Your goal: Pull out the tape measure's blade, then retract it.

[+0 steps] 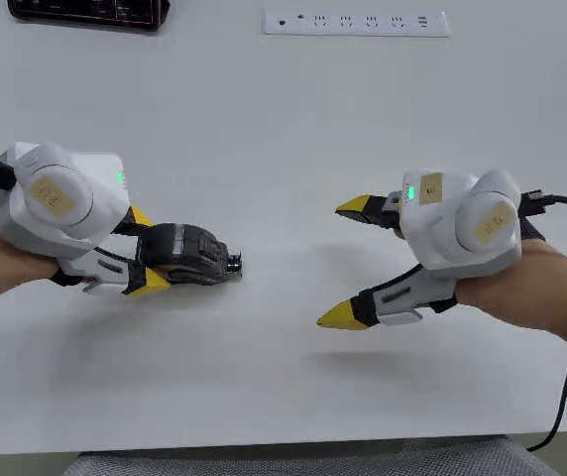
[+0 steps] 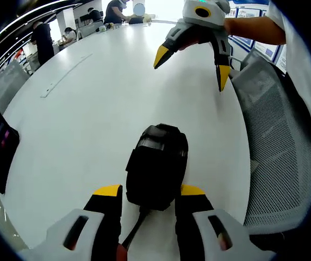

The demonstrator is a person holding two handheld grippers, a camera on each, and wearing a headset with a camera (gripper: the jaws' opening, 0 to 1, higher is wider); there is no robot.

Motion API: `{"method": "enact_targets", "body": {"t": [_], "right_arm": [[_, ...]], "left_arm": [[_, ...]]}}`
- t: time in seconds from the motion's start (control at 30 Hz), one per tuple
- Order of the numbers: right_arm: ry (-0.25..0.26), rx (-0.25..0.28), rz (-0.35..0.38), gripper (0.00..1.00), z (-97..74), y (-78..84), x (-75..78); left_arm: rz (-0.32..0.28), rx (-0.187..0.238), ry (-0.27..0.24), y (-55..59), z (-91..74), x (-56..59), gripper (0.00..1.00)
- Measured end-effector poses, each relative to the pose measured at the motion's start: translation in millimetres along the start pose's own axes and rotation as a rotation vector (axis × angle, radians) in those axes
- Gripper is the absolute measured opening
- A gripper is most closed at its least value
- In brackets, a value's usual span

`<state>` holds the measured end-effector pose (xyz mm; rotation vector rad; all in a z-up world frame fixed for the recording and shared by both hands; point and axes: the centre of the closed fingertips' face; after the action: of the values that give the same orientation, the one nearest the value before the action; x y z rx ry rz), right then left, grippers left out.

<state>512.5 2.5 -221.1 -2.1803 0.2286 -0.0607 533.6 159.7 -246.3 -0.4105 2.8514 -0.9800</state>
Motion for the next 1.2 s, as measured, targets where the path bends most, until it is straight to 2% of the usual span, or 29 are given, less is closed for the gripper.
{"method": "enact_targets", "body": {"t": [0.47, 0.8, 1.0, 1.2], "right_arm": [[-0.008, 0.003, 0.006, 0.75, 2.4, 1.4, 0.3], [-0.009, 0.010, 0.004, 0.74, 5.7, -0.5, 0.6], [-0.014, 0.015, -0.001, 0.73, 8.5, -1.5, 1.1], [-0.035, 0.019, 0.010, 0.68, 18.0, -1.0, 1.3]], "left_arm": [[0.088, -0.045, 0.008, -3.0, 7.2, 1.3, 0.30], [0.104, -0.071, 0.021, -1.7, 6.0, 2.2, 0.30], [0.107, -0.069, 0.027, -1.2, 5.8, 2.8, 0.29], [0.103, -0.069, 0.025, -1.0, 5.8, 2.8, 0.29]]}}
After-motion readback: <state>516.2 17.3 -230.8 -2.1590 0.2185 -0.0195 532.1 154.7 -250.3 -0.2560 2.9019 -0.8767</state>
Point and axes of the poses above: the centre of the closed fingertips' face, and the gripper's own axes: z roughly forward along the fingers, x roughly to its right, y roughly out of its underside, and after that the axes turned 8 degrees about x, right-handed
